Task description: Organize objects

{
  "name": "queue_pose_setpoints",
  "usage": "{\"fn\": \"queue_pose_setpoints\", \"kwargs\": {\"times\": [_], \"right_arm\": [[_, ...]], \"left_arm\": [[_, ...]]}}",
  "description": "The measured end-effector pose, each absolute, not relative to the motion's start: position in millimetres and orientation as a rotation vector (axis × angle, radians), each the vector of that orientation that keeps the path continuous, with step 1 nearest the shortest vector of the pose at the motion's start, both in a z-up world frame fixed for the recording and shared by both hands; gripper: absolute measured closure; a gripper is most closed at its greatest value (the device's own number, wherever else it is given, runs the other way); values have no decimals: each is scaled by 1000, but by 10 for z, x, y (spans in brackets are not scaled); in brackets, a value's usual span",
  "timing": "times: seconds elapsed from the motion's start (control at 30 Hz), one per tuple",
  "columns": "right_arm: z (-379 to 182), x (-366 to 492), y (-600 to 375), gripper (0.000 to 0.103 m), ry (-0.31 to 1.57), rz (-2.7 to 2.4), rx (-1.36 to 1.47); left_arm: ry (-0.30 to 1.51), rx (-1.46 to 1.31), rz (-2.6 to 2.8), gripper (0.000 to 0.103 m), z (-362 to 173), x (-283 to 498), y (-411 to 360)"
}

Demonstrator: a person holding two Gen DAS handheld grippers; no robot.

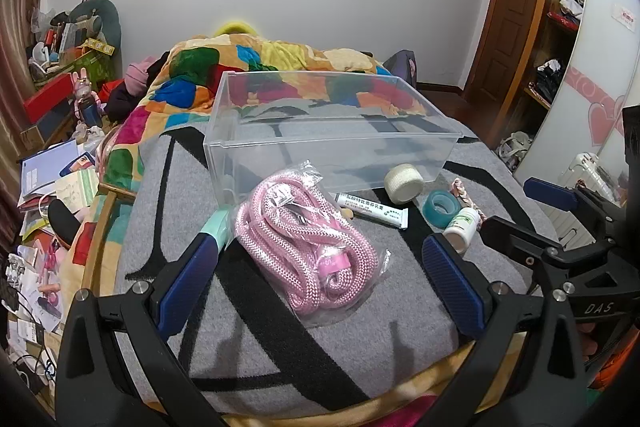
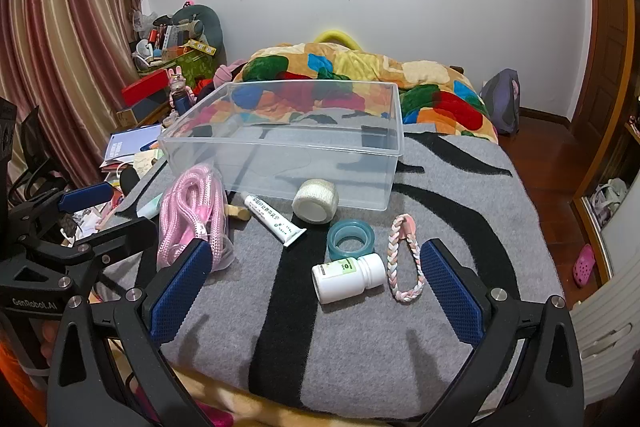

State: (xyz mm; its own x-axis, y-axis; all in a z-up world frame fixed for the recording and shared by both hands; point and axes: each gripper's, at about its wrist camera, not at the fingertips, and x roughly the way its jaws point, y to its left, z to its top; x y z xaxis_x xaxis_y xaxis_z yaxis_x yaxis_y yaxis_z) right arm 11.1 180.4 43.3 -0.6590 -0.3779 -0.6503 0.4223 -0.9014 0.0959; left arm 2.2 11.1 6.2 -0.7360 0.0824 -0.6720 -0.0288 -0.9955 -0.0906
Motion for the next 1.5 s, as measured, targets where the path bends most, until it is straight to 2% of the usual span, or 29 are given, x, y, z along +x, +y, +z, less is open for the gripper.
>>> {"fn": "queue_pose_setpoints", "kwargs": {"times": [1.5], "right_arm": [[429,161,1773,0,76,-2510,969]], "left_arm": [[-118,-1114,2858,0,72,43,115]]}}
